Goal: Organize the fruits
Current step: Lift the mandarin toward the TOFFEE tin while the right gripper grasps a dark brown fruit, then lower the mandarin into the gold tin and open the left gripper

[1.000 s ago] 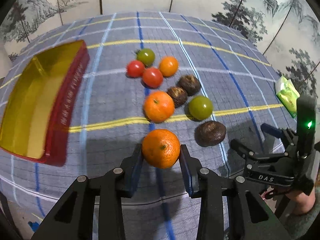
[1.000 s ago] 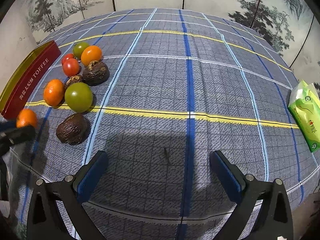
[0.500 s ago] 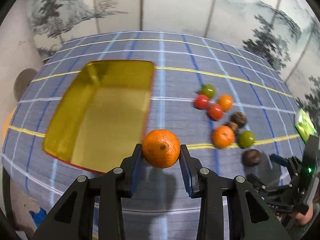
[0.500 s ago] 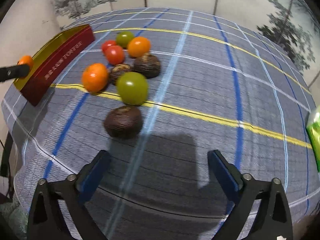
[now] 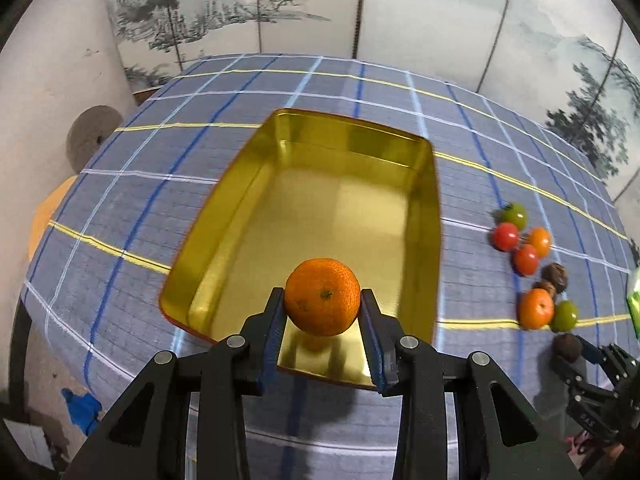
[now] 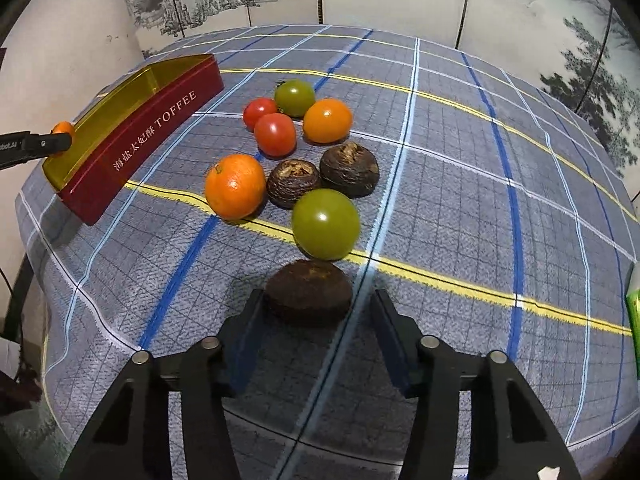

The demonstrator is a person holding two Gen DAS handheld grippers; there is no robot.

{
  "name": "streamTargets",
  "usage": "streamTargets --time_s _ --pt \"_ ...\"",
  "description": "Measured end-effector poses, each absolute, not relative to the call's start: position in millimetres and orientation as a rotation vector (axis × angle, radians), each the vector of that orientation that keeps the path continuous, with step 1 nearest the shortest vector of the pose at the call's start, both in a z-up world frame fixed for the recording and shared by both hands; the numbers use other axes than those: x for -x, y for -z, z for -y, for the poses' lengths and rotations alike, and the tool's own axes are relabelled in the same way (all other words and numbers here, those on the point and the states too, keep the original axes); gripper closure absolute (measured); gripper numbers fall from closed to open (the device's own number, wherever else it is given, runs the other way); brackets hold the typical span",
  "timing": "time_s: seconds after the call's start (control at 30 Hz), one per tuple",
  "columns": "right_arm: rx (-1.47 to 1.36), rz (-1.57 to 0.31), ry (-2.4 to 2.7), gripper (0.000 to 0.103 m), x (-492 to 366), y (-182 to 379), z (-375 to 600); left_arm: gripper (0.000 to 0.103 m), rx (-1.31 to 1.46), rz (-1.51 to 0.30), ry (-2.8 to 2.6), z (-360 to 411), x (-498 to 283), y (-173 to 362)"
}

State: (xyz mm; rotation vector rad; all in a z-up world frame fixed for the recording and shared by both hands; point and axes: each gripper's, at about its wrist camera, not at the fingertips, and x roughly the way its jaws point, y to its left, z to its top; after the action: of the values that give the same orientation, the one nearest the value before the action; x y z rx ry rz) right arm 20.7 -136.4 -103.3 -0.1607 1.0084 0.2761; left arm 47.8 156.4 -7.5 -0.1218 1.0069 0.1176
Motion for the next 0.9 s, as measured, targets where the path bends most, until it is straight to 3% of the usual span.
streamTargets --time_s 0.17,0.9 --pt "0.17 -1.008 -0.278 0.065 -21 103 132 0.066 0.131 -1.021 -0.149 -170 -55 17" --pt "0.149 -1.01 -0.276 0.066 -21 103 134 0.066 0.117 -1.071 -0.196 -184 -65 42"
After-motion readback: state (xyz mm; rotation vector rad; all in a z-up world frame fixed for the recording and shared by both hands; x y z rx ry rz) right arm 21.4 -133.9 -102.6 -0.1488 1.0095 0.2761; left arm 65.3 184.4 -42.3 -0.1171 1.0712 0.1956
